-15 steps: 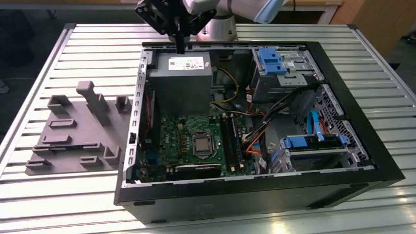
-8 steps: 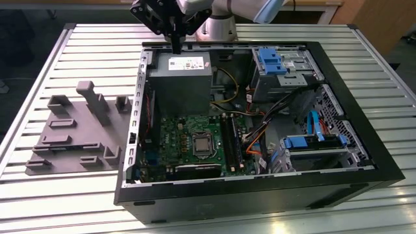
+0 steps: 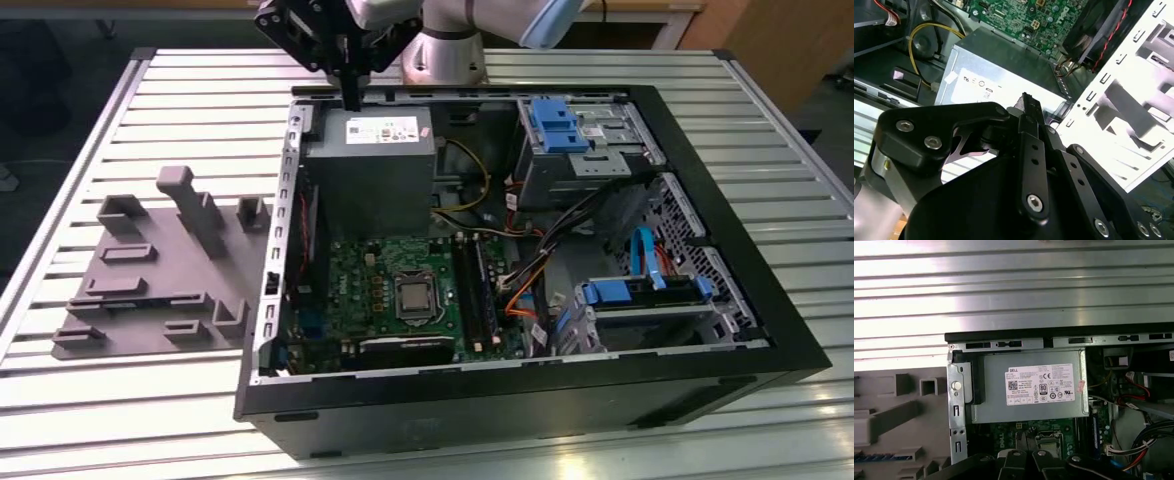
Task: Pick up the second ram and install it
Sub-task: 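Reach for the second ram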
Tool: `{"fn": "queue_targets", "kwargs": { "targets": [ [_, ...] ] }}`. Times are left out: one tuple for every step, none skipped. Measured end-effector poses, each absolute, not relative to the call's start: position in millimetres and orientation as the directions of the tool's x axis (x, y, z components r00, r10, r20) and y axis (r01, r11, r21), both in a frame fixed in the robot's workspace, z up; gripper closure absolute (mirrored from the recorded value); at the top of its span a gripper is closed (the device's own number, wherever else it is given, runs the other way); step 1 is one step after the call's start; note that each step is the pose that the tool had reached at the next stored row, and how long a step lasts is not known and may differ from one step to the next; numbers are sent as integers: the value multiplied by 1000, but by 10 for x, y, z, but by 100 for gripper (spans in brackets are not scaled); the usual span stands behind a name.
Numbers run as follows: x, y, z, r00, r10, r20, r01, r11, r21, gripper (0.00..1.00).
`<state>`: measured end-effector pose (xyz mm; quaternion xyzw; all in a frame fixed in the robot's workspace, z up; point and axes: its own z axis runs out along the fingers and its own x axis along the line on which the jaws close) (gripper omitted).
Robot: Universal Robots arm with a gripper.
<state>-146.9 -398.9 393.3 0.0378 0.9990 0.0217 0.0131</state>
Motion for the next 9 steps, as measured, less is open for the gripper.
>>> {"fn": "queue_targets", "kwargs": {
  "targets": [
    [-1476,-3989,3932,-997,76,-25,75,996,44,89],
    [-1482,-3989,3933,-997,76,-24,75,996,44,89],
    [-1489,-3989,3933,-997,76,-24,75,996,44,89],
    [-1494,-3989,3933,-997,76,-24,75,996,44,89],
    [-1500,-3989,3933,-997,76,-24,75,996,44,89],
    [-1505,-3989,3933,-997,76,-24,75,996,44,89],
    [-1510,-3989,3933,-997,76,-24,75,996,44,89],
    [-1514,-3989,3933,-997,76,-24,75,996,44,89],
    [-1517,-3989,3933,-997,76,-24,75,996,44,89]
  ]
}}
